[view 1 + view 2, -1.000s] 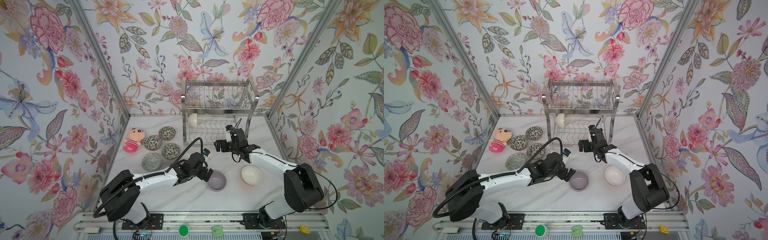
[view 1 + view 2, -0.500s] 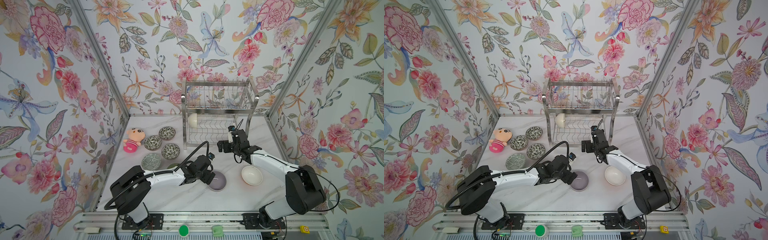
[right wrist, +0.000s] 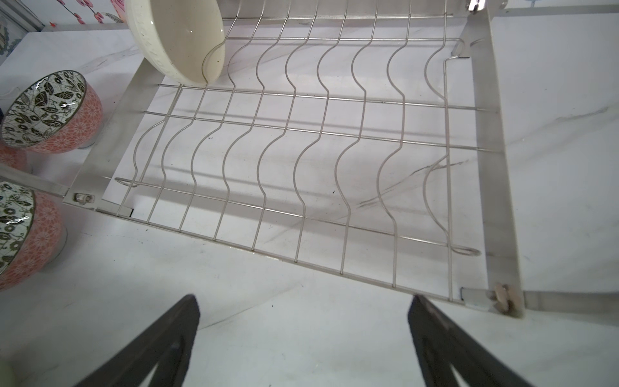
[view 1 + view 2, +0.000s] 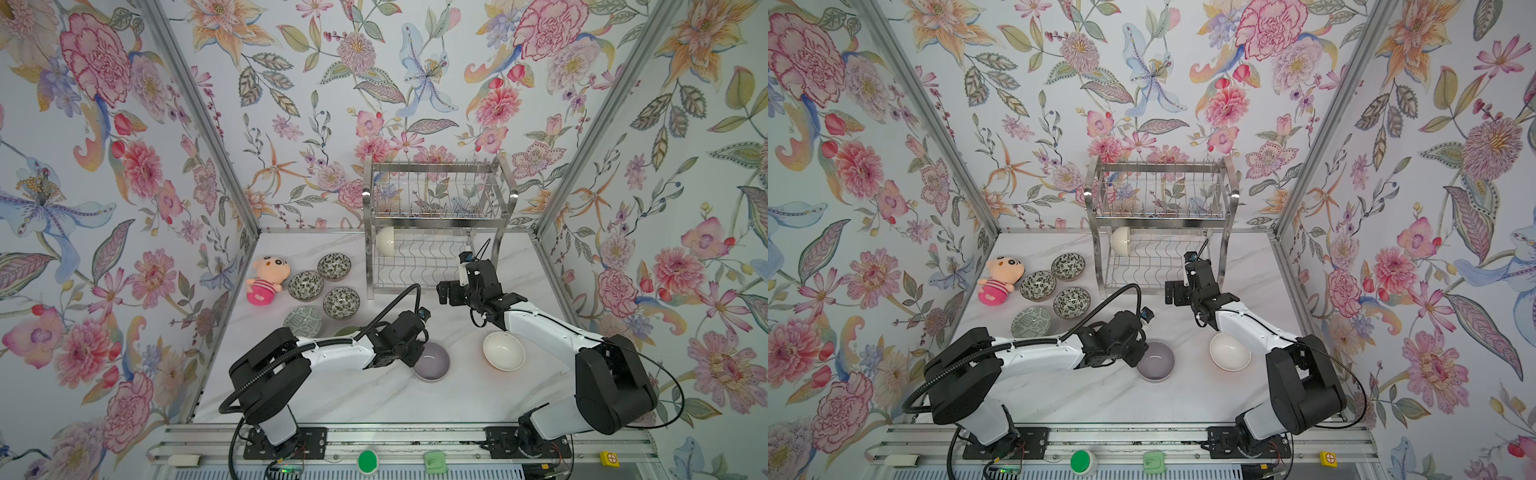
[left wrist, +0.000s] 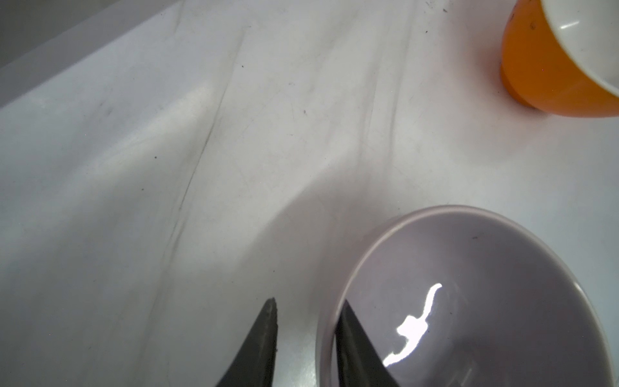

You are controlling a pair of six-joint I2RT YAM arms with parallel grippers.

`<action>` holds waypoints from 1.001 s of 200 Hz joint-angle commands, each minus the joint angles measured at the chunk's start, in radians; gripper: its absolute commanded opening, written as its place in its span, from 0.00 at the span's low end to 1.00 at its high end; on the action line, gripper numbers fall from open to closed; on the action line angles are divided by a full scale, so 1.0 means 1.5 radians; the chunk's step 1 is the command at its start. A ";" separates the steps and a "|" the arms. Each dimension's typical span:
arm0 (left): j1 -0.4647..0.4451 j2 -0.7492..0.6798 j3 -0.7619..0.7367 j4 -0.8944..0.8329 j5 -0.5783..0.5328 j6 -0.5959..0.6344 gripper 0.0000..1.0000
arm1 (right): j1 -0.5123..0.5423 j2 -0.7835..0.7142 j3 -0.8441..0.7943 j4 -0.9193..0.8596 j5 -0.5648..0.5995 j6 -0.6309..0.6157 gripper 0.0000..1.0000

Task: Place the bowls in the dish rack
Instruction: 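Move the right gripper over the lilac bowl while the left gripper hovers nearby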

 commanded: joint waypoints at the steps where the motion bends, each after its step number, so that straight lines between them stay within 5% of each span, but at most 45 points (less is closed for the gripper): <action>1: 0.036 0.003 0.012 -0.017 -0.026 -0.003 0.26 | -0.003 -0.016 -0.009 0.007 -0.002 0.001 0.99; 30: 0.086 0.007 0.014 -0.001 -0.005 -0.004 0.12 | -0.003 -0.018 -0.010 0.004 0.003 0.001 0.99; 112: 0.138 0.085 0.115 -0.009 -0.045 -0.008 0.15 | 0.005 -0.029 0.000 -0.023 0.032 -0.004 0.99; 144: 0.138 0.113 0.137 -0.010 -0.047 -0.001 0.21 | 0.016 -0.051 -0.001 -0.032 0.038 -0.009 0.99; 178: 0.138 0.098 0.139 -0.010 -0.059 0.002 0.46 | 0.026 -0.057 -0.001 -0.050 0.042 -0.013 0.99; 200: 0.145 0.064 0.129 -0.010 -0.070 0.007 0.53 | 0.035 -0.062 -0.005 -0.056 0.054 -0.016 0.99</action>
